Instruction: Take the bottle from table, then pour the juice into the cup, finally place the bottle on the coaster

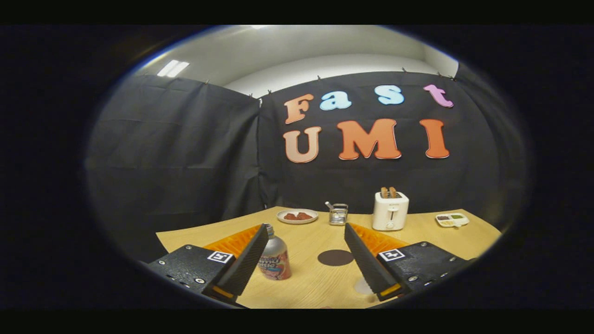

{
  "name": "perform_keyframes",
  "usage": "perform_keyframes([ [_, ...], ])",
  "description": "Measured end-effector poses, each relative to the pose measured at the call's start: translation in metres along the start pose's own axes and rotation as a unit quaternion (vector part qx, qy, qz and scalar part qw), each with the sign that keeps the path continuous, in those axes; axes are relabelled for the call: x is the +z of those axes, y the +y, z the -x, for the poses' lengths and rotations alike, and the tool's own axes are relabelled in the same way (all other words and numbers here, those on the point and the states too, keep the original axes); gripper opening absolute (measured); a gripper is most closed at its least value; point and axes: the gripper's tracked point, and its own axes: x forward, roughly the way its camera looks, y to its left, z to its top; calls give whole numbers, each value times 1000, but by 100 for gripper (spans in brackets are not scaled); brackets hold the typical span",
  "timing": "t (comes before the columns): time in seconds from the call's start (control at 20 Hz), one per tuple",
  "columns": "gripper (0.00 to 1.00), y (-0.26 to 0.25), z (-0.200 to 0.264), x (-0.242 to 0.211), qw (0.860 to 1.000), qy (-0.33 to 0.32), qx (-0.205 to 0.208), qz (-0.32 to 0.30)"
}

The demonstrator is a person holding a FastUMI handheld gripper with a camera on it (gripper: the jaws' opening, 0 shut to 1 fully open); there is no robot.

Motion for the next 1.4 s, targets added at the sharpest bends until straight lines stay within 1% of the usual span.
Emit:
perform_keyframes([
  [0.45, 98, 41, -25, -57, 998, 54, 36, -19],
  [0.55, 98, 46, -29, -69, 997, 66, 38, -22],
  [0.75, 98, 49, -44, -100, 994, 99, 28, -24],
  [0.95, 97, 53, -55, -122, 990, 129, 16, -48],
  [1.05, 93, 53, -58, -130, 989, 139, 8, -53],
  [1.1, 88, 53, -57, -136, 988, 145, 4, -54],
  [1.2, 85, 50, -56, -145, 986, 155, -13, -65],
  [1.4, 82, 51, -55, -143, 985, 154, -21, -74],
])
